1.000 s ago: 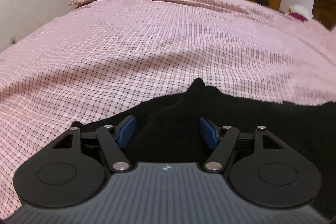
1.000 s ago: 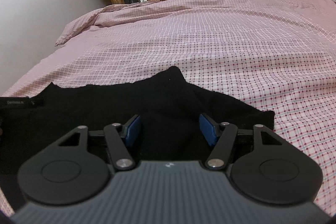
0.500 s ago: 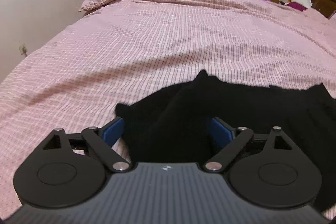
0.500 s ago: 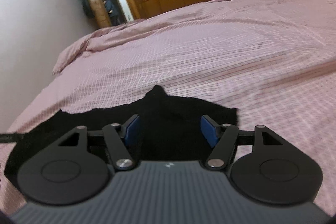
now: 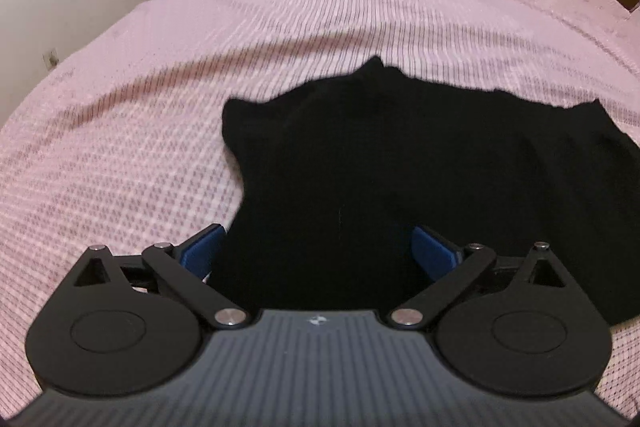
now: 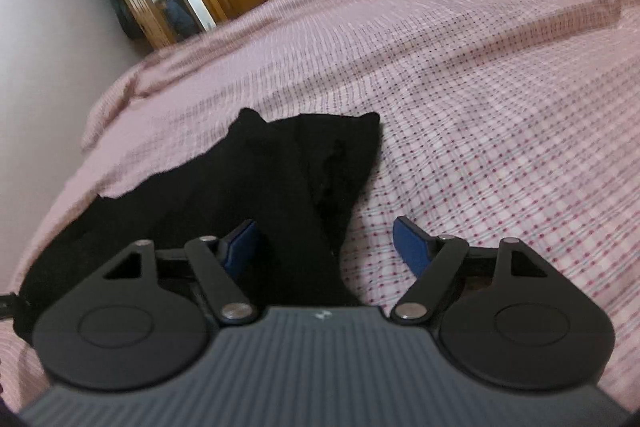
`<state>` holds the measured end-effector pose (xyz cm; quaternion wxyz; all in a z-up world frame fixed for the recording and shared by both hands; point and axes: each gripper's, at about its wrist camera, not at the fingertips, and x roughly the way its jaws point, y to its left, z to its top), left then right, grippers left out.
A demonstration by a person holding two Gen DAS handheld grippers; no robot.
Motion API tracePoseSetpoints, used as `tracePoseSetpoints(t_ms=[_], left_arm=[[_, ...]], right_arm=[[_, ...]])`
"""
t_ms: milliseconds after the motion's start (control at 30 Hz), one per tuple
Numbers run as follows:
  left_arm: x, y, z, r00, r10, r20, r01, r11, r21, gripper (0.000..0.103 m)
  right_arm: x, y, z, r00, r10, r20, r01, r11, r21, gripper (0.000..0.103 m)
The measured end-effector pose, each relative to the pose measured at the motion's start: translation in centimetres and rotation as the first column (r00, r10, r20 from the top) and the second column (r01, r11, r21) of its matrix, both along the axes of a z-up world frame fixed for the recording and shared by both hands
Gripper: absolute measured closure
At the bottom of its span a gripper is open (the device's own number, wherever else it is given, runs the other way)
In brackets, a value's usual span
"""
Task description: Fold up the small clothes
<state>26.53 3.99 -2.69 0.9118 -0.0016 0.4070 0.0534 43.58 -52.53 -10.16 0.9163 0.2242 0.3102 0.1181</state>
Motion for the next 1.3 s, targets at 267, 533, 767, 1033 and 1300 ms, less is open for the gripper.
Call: tracePoseSetpoints(t_ms=[267, 533, 767, 1033, 1300], left_arm=[[0.1, 0.6, -0.9, 0.998, 0.054, -0.031, -0.056, 0.997, -0.048, 0.000], [0.1, 0.9, -0.9, 0.997, 0.058, -0.041, -0.061, 0.996, -0.063, 0.000], [0.1, 0.9, -0.9, 0.997, 0.061, -0.044, -0.064, 0.996, -0.068, 0.000], [0.2, 1.0, -0.8, 0.997, 0.065, -0.051, -0.069, 0.995, -0.072, 0.000], [0.4, 1.0, -0.9, 0.996, 0.063, -0.057, -0.067, 0.995, -0.071, 0.000]], right_arm=[[-0.2, -0.2, -0.2, 1.000, 0.026, -0.005, -0.026, 0.998, 0.065, 0.025], [-0.3, 1.1, -0.8, 0.995, 0.101, 0.002, -0.101, 0.984, 0.147, 0.025], [-0.5, 0.8, -1.2, 0.994, 0.110, 0.018, -0.112, 0.982, 0.152, 0.025], [-0.4, -1.9, -2.5, 0.998, 0.054, -0.012, -0.047, 0.940, 0.338, 0.066], [-0.3, -2.3, -2.9, 0.998, 0.047, -0.034, -0.029, 0.916, 0.400, 0.072]])
